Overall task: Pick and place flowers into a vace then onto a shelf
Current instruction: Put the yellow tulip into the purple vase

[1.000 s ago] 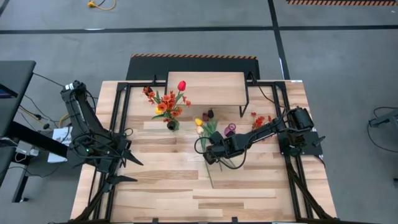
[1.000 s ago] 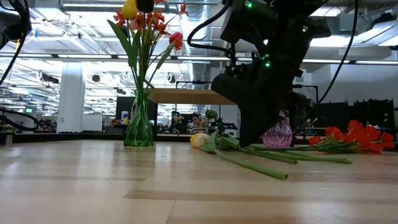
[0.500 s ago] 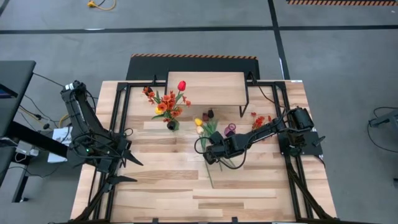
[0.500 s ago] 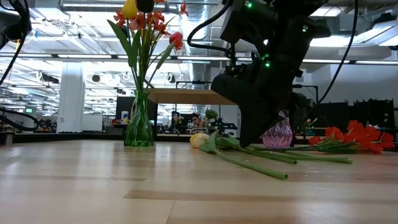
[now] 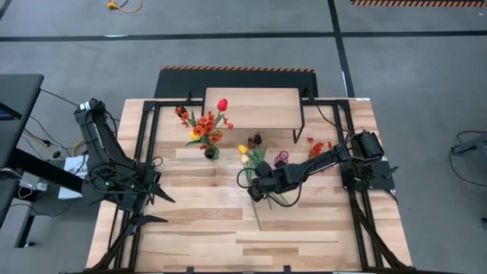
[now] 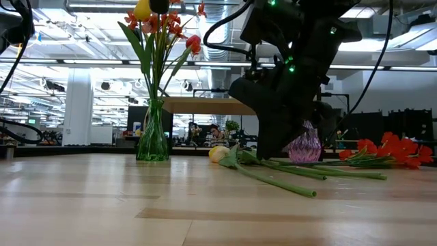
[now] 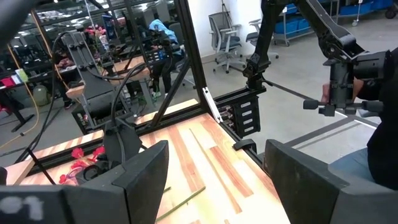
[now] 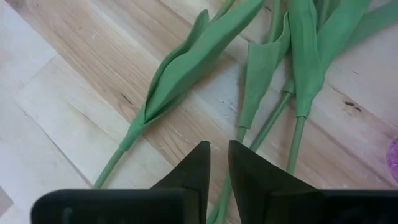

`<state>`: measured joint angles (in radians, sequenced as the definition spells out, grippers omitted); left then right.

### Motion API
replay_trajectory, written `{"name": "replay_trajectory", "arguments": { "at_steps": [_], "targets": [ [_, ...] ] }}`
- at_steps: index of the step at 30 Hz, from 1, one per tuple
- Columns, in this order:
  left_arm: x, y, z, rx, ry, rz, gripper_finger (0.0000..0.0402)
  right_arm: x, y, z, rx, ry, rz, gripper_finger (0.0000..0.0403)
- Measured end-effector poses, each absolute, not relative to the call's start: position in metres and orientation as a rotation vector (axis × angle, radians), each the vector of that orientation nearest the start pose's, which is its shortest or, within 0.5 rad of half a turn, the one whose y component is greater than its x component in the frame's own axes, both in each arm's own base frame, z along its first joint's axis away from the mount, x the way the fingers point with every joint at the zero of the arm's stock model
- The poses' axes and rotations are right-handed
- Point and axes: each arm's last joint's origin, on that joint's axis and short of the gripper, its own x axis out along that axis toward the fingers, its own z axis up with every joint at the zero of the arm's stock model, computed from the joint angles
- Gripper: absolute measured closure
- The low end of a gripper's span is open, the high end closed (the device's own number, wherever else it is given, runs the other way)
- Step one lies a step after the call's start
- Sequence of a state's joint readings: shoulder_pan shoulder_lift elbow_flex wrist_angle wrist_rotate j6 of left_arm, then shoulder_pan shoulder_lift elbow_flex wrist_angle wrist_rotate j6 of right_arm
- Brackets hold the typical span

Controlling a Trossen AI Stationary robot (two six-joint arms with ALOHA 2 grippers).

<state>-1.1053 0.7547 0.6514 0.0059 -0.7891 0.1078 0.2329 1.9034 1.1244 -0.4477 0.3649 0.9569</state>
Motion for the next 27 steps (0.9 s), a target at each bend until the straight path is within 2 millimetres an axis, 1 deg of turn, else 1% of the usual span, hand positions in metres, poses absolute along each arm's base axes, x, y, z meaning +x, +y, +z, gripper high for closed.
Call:
{"name": "replay_trajectory", "arguments": {
  "at_steps": [10,11,13,15,18,27],
  "targets": [
    [0.093,-0.139,0.310,0.186,0.040,-0.320,0.0145,0.348,0.070,0.134,0.464,0.998,-0.639,0.0351],
    [0.092,-0.139,0.310,0.186,0.040,-0.321,0.0145,0.348,0.070,0.134,0.465,1.002,-0.640,0.0351],
    [0.092,-0.139,0.310,0.186,0.040,-0.321,0.0145,0.350,0.068,0.125,0.462,1.012,-0.650,0.0351],
    [0.092,-0.139,0.310,0.186,0.040,-0.321,0.0145,0.350,0.068,0.124,0.468,1.022,-0.644,0.0351],
    [0.093,-0.139,0.310,0.174,0.042,-0.321,0.0145,0.354,0.068,0.118,0.470,1.013,-0.644,0.0351],
    [0.092,-0.139,0.310,0.171,0.042,-0.321,0.0145,0.354,0.068,0.118,0.476,1.019,-0.639,0.0356]
  ]
}}
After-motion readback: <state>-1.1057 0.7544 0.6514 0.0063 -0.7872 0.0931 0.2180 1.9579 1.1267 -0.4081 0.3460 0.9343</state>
